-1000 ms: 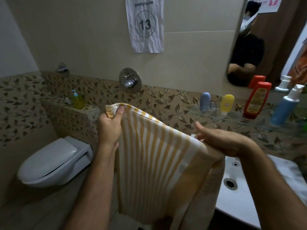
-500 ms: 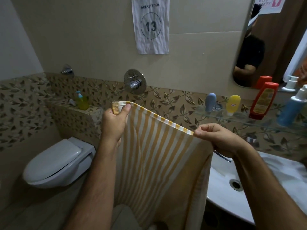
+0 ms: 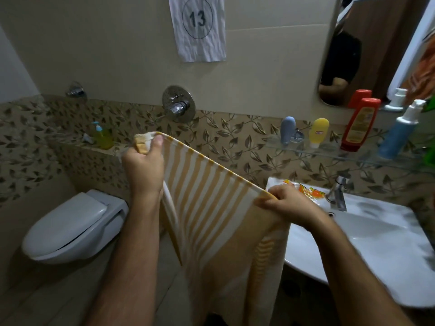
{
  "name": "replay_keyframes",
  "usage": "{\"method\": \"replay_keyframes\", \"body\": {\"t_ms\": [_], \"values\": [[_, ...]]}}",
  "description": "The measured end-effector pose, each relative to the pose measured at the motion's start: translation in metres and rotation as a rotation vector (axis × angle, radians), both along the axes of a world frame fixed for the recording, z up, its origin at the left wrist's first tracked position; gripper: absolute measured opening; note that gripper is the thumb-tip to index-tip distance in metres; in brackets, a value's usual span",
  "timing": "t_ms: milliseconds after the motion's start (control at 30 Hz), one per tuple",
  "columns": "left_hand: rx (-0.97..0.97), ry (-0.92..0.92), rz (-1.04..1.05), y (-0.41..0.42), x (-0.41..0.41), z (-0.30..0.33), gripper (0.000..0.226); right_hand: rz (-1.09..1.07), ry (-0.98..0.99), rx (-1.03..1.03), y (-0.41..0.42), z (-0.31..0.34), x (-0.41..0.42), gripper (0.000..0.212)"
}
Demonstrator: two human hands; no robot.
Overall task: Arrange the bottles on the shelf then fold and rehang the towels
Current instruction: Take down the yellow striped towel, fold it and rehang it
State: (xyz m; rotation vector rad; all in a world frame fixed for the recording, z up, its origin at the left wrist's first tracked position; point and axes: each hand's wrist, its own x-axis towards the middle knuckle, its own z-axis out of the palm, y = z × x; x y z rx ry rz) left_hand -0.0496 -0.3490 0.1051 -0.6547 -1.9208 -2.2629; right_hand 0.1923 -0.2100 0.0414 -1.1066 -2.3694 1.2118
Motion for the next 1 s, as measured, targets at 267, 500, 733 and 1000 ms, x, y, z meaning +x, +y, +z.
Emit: {"method": "replay_keyframes", "body": {"t_ms": [267, 500, 733, 1000], "values": [[-0.275, -0.01, 0.001, 0.009, -0.006, -0.02, 0.015, -0.007, 0.531, -0.445, 0.014, -0.003, 0.033, 0.044], [-0.486, -0.063, 0.038, 0.021, 0.061, -0.076, 0.042, -0.058, 0.368, -0.019, 0.015, 0.022, 0.007, 0.016], [-0.408, -0.044, -0.016, 0.039, 0.119, -0.103, 0.048, 0.111, 0.233, 0.139, 0.024, 0.003, 0.01, 0.01], [-0.574, 0.048, -0.256, 0.053, 0.163, -0.11, 0.042, 0.242, 0.273, 0.061, 0.043, -0.017, 0.019, 0.012]]}}
